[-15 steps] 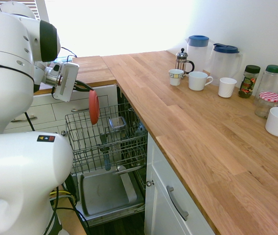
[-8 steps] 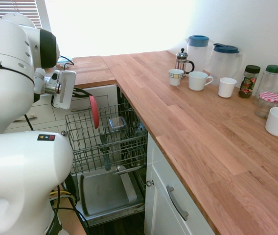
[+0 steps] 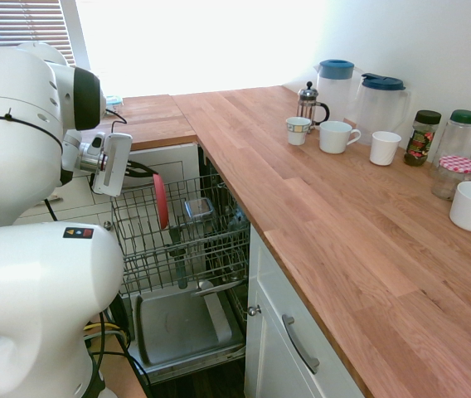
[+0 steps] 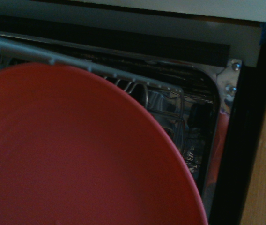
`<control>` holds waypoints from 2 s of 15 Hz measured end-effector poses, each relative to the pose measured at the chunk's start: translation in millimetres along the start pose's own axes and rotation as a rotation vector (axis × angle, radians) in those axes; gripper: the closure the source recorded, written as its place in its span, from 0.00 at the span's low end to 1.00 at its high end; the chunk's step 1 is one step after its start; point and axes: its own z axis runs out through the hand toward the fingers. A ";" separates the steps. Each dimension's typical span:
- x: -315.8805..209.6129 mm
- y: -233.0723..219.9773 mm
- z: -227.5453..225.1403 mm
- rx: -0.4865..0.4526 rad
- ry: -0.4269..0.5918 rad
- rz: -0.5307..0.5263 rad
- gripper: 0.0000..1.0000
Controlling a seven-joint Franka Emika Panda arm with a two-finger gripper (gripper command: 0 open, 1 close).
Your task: Put the plate in the dishwasher
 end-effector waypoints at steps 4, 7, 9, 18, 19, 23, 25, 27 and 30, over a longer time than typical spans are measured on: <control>-8.2 -23.1 17.0 0.027 -0.007 0.000 1.00; -6.7 -30.0 25.5 0.041 -0.015 0.028 0.00; -4.7 -29.9 27.0 0.047 -0.020 0.039 0.00; -4.4 -35.4 30.8 0.100 -0.034 0.054 0.00; -3.2 -34.4 29.5 0.102 -0.036 0.061 0.00; 8.1 -24.0 20.2 0.119 -0.048 0.104 0.00; 13.0 -19.0 17.6 0.135 -0.061 0.125 0.00; 20.3 -10.0 15.7 0.162 -0.072 0.167 0.00; 32.0 18.8 13.5 0.208 -0.107 0.231 0.00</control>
